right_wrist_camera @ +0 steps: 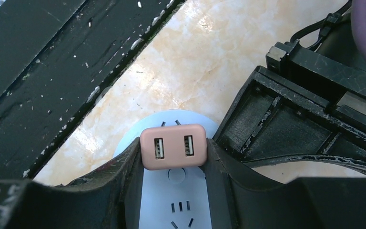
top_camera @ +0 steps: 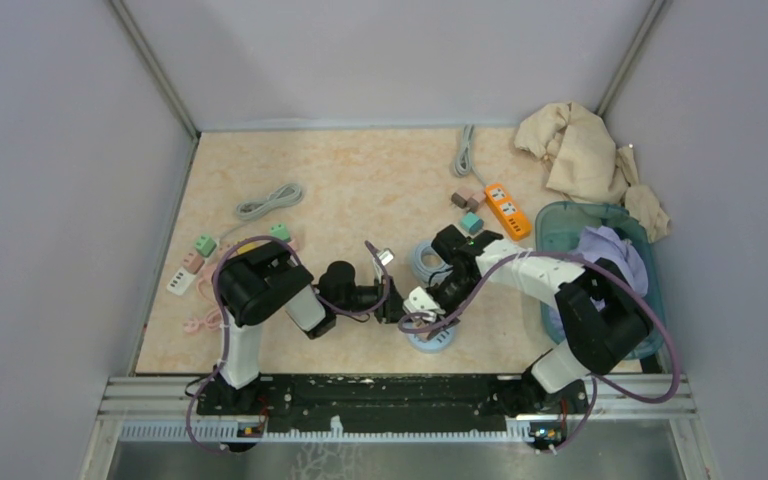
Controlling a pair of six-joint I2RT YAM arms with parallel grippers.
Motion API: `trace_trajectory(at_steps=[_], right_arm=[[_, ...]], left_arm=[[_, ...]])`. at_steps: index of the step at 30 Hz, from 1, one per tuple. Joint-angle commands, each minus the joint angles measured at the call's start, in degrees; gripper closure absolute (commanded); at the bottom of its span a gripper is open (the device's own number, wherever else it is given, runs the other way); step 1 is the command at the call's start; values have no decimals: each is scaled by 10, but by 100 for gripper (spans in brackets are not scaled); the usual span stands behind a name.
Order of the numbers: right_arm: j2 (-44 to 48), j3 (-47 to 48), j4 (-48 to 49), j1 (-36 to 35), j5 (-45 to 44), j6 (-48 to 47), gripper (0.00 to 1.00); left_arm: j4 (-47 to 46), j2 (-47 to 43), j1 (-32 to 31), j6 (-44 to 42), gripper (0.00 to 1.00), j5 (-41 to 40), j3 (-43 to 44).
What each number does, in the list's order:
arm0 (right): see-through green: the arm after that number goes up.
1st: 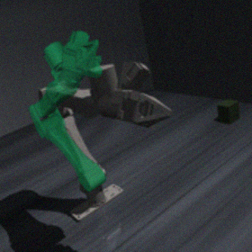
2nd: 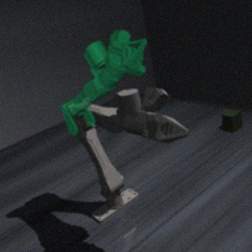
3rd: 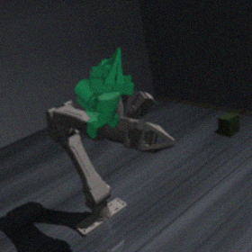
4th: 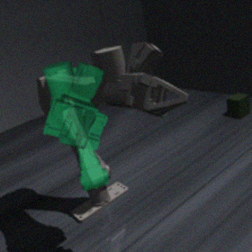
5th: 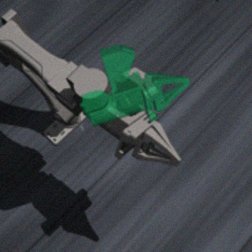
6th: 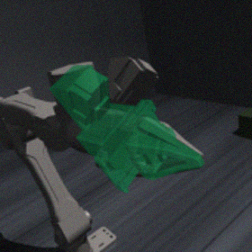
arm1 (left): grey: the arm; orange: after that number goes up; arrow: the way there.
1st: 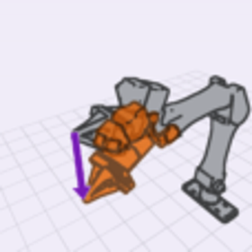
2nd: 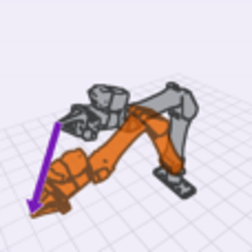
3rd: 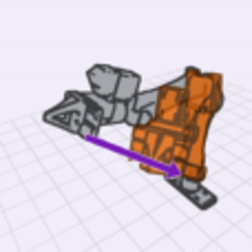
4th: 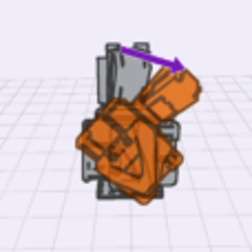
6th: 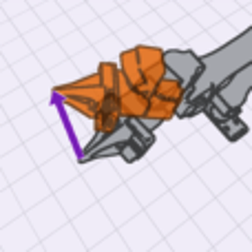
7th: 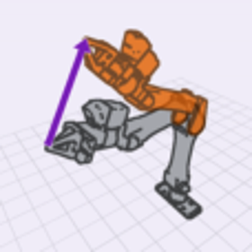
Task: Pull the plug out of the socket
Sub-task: Remove the plug from the socket.
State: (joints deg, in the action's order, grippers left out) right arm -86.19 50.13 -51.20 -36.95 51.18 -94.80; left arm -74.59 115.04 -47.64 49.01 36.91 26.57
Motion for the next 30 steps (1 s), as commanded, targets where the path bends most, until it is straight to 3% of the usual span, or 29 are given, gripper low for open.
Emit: trace_trajectory(at_steps=[1, 10, 23, 30], right_arm=[[40, 12, 52, 1, 103, 49, 100], [47, 27, 83, 4, 63, 116, 100], [37, 23, -31, 10, 105, -53, 100], [44, 17, 49, -4, 97, 59, 100]], left_arm=[[148, 47, -3, -47, 89, -20, -21], [149, 50, -2, -48, 89, -17, -19], [155, 49, -3, -51, 89, -14, -16], [160, 49, -3, -52, 89, -13, -13]])
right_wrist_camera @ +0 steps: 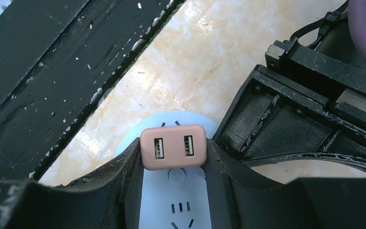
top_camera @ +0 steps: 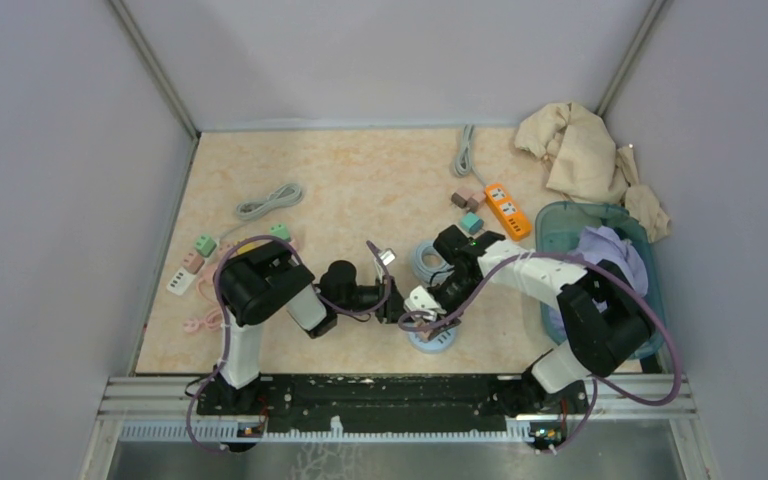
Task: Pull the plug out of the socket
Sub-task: Remove the plug from the socket.
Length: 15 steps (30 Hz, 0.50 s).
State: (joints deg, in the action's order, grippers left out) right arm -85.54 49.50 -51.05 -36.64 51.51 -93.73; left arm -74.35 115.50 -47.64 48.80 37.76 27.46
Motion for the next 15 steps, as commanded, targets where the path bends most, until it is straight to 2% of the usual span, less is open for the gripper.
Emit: trace_trajectory(at_steps=[1, 8, 15], right_arm=[[38, 24, 55, -7, 93, 62, 100], [41, 45, 54, -7, 46, 97, 100], [31, 54, -49, -3, 54, -42, 100]], left_arm=[[157, 44, -3, -50, 89, -21, -21], [163, 45, -3, -51, 89, -19, -18], [179, 40, -2, -56, 89, -16, -13]])
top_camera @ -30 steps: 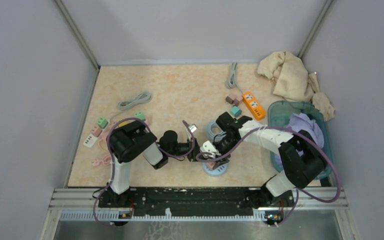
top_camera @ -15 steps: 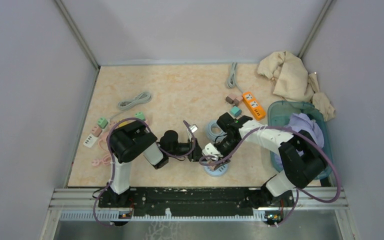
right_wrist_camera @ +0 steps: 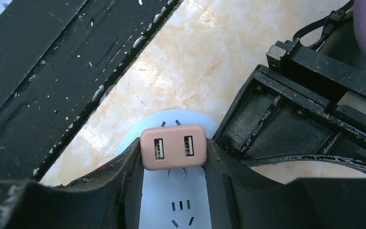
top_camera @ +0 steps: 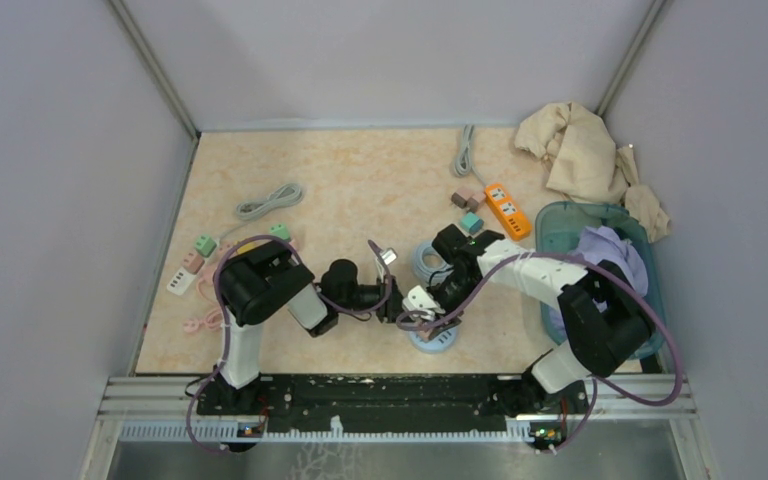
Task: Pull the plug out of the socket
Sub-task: Remove the plug from the socket.
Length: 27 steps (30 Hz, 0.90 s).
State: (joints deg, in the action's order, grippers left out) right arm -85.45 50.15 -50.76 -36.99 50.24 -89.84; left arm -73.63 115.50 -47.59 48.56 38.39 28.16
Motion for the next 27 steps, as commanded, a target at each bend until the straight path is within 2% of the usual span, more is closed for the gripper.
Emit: trace_trajectory(at_steps=[1, 3, 9, 12, 15, 22, 27], right_arm=[[30, 45, -55, 0, 75, -84, 100], [33, 39, -40, -3, 88, -70, 100], [40, 34, 56, -13, 78, 73, 100], [41, 38, 63, -12, 59, 87, 100], [41, 43, 54, -5, 51, 82, 100], [36, 67, -61, 1, 72, -37, 100], [34, 83, -93, 6, 82, -53, 100]], left_arm=[[175, 39, -3, -55, 89, -21, -18], [183, 38, -3, -57, 89, -20, -15], [198, 39, -3, -60, 89, -18, -4], [201, 39, -3, -58, 89, -17, -2], [207, 38, -3, -60, 89, -17, 0], [223, 32, -3, -67, 89, -17, 4], [231, 16, -2, -69, 89, -25, 5]])
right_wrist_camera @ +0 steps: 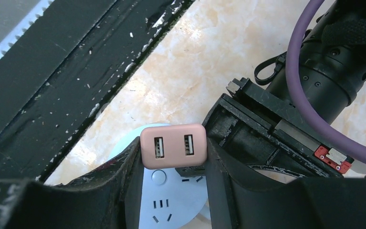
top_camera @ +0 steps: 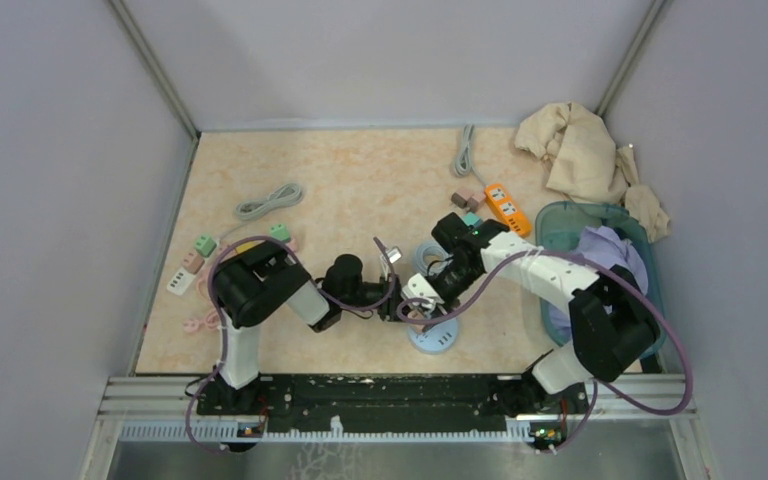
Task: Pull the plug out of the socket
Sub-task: Remove the plug from the socket.
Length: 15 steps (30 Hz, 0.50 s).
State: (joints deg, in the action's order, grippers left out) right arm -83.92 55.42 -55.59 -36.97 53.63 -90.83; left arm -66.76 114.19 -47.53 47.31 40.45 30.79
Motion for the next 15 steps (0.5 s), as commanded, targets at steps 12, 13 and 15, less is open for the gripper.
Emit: trace_trajectory(at_steps=[12, 13, 15], right_arm=[[38, 90, -127, 50, 82, -44, 100], [45, 94, -131, 59, 86, -42, 100], [62, 95, -132, 85, 102, -39, 100]], left_arm=[[140, -49, -4, -44, 79, -63, -26], [139, -58, -4, -44, 77, -65, -25], [138, -79, -3, -47, 74, -71, -22]])
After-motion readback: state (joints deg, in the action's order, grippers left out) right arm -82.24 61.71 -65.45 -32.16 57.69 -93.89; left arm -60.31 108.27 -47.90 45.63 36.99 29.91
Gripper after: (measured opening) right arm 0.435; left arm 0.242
